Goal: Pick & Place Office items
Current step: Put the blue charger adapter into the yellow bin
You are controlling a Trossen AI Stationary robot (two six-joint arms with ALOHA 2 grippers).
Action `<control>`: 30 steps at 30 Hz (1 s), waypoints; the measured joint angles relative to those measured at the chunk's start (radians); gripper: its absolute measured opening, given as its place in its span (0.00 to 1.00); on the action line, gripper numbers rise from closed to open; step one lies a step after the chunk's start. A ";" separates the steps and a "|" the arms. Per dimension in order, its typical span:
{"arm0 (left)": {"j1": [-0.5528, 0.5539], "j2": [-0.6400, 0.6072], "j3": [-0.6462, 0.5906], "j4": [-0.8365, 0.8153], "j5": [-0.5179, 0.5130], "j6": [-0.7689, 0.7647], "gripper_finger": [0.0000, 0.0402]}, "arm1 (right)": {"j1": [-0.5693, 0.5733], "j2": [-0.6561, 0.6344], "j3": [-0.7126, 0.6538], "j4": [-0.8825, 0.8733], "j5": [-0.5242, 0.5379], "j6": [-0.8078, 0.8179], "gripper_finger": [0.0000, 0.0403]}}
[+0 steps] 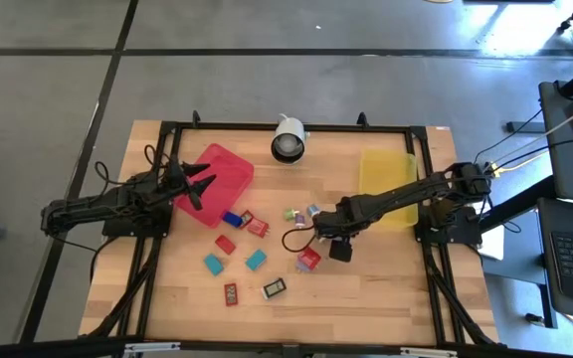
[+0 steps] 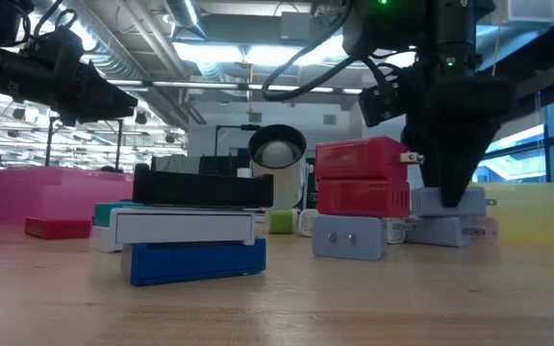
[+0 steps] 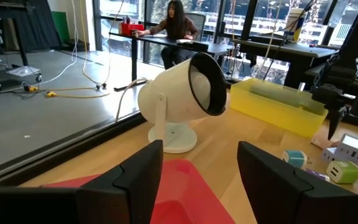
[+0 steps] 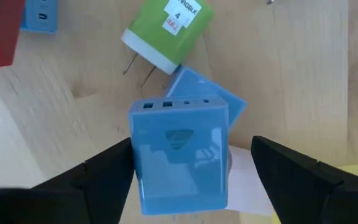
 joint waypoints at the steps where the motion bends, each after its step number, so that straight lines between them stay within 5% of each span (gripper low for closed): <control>1: 0.000 0.000 0.000 0.000 0.000 0.000 0.51 | 0.000 0.000 0.000 0.000 0.000 0.000 0.74; 8: 0.000 0.000 0.000 0.000 0.000 0.000 0.51 | -0.002 0.000 0.002 -0.002 0.007 0.010 0.51; 13: 0.000 0.000 0.000 0.000 0.007 0.000 0.51 | -0.006 0.000 0.049 -0.070 0.064 0.045 0.51; 20: 0.000 0.000 0.000 -0.001 0.108 0.000 0.51 | -0.027 -0.031 0.153 -0.310 0.303 0.068 0.51; 30: 0.000 0.000 0.000 0.001 0.122 0.000 0.51 | -0.231 -0.194 0.154 -0.488 0.456 0.084 0.51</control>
